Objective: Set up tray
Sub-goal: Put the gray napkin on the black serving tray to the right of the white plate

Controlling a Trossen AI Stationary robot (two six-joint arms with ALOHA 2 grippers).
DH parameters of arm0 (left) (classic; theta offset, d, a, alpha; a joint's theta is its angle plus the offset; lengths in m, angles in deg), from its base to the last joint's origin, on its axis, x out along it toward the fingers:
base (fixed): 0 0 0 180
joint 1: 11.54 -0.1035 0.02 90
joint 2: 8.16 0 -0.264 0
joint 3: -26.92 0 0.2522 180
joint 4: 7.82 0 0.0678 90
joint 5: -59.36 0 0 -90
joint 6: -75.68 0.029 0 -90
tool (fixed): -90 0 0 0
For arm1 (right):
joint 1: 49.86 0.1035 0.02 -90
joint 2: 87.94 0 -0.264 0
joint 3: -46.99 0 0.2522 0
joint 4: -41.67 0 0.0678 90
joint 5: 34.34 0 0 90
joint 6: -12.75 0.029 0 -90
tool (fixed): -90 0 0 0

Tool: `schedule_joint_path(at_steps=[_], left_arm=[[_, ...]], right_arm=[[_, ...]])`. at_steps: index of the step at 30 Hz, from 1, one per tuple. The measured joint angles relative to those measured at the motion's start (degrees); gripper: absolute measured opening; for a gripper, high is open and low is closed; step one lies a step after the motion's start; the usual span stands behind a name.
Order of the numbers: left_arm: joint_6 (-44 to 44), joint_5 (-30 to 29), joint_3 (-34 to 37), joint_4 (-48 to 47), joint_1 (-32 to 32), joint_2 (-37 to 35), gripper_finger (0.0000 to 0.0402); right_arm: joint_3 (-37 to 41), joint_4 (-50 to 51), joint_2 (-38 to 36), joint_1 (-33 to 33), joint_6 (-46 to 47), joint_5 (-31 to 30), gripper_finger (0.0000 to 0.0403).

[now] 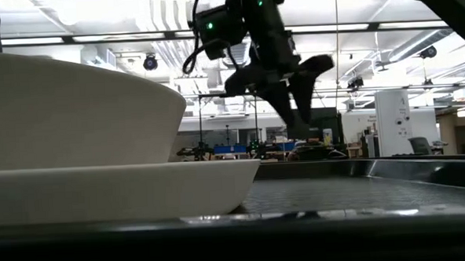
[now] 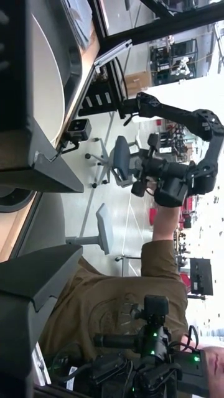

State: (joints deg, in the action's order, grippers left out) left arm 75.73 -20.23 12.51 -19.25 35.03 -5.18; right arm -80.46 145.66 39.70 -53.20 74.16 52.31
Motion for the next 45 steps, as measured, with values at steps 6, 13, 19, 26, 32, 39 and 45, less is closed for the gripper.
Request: schedule_joint_path(at_steps=[6,13,19,26,32,39,45], left_arm=[[0.0,0.0,0.0,0.0,0.0,0.0,0.0132],[0.0,0.0,0.0,0.0,0.0,0.0,0.0132],[0.0,0.0,0.0,0.0,0.0,0.0,0.0132],[0.0,0.0,0.0,0.0,0.0,0.0,0.0132],[0.0,0.0,0.0,0.0,0.0,0.0,0.0132],[0.0,0.0,0.0,0.0,0.0,0.0,0.0132],[0.0,0.0,0.0,0.0,0.0,0.0,0.0132]], right_arm=[[0.6,-0.2,-0.8,4.2,2.5,0.4,0.0159],[0.8,-0.2,-1.8,11.8,7.3,0.5,0.0161],[1.5,-0.2,-1.8,20.2,12.9,2.6,0.0155],[1.8,-0.2,-1.9,30.9,23.2,5.7,0.0157],[1.8,-1.4,-1.9,39.4,36.6,11.8,0.0153],[2.2,-8.7,-1.9,45.3,47.2,13.1,0.0167],[4.0,-8.9,0.0,45.7,46.7,18.5,0.0194]])
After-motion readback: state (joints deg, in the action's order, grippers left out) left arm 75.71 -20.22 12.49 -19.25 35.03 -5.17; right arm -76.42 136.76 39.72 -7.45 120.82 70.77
